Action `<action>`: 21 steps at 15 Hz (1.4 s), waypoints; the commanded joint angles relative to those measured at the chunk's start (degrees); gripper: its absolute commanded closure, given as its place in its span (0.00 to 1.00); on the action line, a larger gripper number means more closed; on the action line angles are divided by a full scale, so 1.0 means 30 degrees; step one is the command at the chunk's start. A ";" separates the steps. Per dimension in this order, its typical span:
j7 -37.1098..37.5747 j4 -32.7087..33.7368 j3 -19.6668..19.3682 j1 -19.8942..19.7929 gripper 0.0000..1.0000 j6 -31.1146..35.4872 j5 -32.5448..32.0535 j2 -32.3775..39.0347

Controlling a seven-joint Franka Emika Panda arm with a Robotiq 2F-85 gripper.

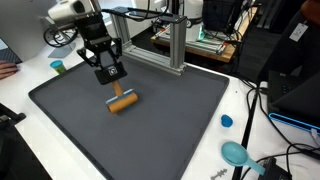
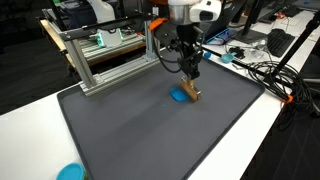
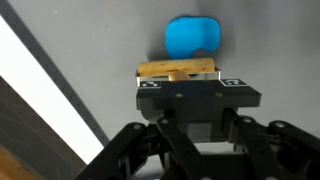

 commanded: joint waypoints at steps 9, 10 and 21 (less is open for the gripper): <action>0.0898 -0.2703 -0.0818 0.0013 0.78 -0.2992 0.0886 -0.4940; 0.1810 -0.2860 -0.0887 0.0218 0.78 -0.2952 0.0882 -0.4914; 0.9806 -0.3618 -0.1639 0.1707 0.78 0.1854 -0.2886 -0.4173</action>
